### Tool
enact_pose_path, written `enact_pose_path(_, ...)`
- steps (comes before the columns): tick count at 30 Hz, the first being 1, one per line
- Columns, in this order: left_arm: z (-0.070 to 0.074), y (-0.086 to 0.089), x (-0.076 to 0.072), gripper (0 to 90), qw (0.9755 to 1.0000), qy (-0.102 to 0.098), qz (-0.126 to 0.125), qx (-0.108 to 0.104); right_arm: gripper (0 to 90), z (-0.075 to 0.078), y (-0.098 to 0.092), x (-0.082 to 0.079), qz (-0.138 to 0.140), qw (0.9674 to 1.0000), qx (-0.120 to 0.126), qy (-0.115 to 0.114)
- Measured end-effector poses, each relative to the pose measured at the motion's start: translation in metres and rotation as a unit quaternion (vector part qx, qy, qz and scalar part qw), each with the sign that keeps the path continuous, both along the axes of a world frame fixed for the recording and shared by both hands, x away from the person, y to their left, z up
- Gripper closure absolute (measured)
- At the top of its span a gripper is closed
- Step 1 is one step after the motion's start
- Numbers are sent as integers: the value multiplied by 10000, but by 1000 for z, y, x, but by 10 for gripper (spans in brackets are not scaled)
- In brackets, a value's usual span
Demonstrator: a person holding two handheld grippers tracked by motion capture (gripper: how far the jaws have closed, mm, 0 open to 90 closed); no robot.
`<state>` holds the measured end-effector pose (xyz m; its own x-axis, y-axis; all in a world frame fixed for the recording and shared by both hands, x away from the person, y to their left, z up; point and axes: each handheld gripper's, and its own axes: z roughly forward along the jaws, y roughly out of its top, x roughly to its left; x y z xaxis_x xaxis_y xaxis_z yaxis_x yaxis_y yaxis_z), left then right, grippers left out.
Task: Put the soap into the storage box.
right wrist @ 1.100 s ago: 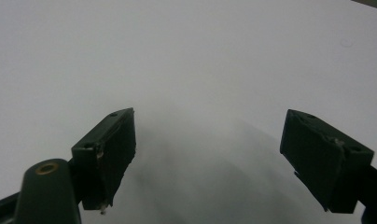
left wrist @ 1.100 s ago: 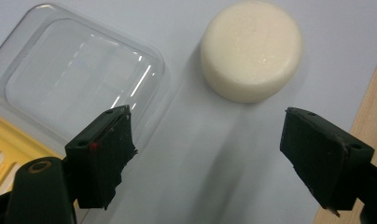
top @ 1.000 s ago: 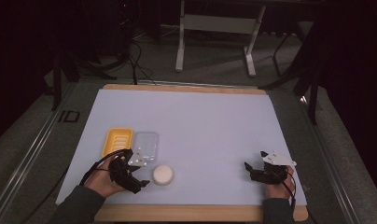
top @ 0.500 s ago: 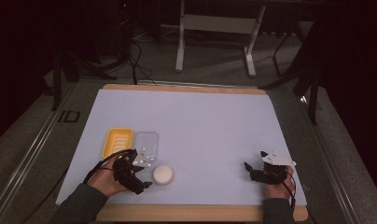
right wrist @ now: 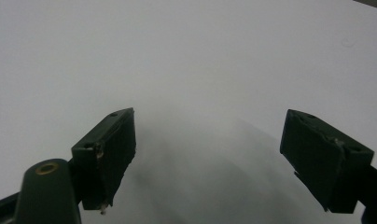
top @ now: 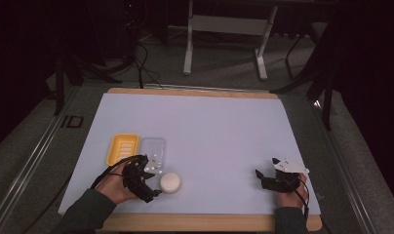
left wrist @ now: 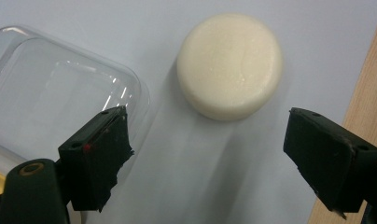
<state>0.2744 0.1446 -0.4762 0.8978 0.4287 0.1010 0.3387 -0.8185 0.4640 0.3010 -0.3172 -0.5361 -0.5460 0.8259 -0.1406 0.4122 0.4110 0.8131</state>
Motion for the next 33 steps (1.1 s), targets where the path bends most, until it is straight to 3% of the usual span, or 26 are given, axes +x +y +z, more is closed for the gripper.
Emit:
enact_pose_path(19,-2,-12,6,140,9996,157,-221,68,179,0,0,0,14,10000,-6,-3)
enact_pose_path(33,-5,-25,9,75,9990,190,-336,202,179,0,0,0,34,10000,-23,1)
